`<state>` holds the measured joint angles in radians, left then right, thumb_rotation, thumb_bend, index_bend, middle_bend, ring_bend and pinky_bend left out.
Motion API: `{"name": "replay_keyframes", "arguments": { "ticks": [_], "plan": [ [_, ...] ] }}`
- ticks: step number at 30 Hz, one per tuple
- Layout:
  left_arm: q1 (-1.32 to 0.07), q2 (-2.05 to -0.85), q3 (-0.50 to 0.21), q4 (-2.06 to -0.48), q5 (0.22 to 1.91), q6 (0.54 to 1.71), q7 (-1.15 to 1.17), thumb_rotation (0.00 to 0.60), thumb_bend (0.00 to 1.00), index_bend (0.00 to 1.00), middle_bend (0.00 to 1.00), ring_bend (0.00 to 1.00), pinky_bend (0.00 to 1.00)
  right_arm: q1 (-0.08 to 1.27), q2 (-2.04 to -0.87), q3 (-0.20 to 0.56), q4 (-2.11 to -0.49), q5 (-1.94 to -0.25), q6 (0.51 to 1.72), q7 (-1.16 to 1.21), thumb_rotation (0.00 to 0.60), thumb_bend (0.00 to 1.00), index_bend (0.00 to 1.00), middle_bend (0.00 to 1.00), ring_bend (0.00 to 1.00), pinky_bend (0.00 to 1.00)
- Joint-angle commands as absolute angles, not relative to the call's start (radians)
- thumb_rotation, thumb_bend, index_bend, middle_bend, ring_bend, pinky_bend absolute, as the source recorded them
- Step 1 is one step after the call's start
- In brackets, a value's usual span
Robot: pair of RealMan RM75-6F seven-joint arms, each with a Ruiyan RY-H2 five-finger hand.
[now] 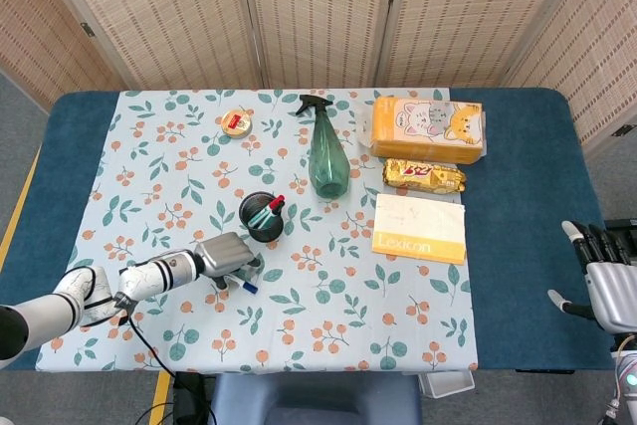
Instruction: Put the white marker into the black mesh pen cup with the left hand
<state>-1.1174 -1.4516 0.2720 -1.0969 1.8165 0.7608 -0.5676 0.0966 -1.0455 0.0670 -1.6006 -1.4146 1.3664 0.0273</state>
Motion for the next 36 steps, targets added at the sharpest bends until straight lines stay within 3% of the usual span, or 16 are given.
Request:
{"name": "replay_keyframes", "arguments": {
  "ticks": [1,14,22,30,36],
  "plan": [
    [-1.11,-1.456,0.276,-1.085,1.818,0.773,-0.567,0.6,0.36,0.51,1.0,0.95,0.96,0.099,-1.046,0.066,-1.601,-1.415,1.362,0.025,0.6,0.18,0.02,0.06,0.04,0.0],
    [-1.065,-1.471,0.292,-1.061,1.812,0.815,-0.541,0.6,0.38,0.57,1.0,0.95,0.97,0.09,-1.046,0.06,-1.607,-1.43,1.384,0.023,0.6,0.18,0.02,0.06,0.04,0.0],
    [-1.048,-1.396,0.269,-1.151,1.779,0.844,-0.496,0.6,0.4,0.64,1.0,0.96,0.99,0.088,-1.046,0.055,-1.607,-1.445,1.392,0.028,0.6,0.18,0.02,0.06,0.04,0.0],
    [-1.029,-1.185,0.168,-1.415,1.643,0.878,-0.404,0.6,0.4,0.64,1.0,0.97,1.0,0.069,-1.033,0.051,-1.6,-1.474,1.437,0.074,0.6,0.18,0.02,0.06,0.04,0.0],
    [-1.034,-0.995,0.021,-1.676,1.367,0.807,-0.517,0.6,0.4,0.64,1.0,0.97,1.0,0.073,-1.026,0.048,-1.592,-1.485,1.427,0.107,0.6,0.18,0.02,0.05,0.04,0.0]
  ]
}}
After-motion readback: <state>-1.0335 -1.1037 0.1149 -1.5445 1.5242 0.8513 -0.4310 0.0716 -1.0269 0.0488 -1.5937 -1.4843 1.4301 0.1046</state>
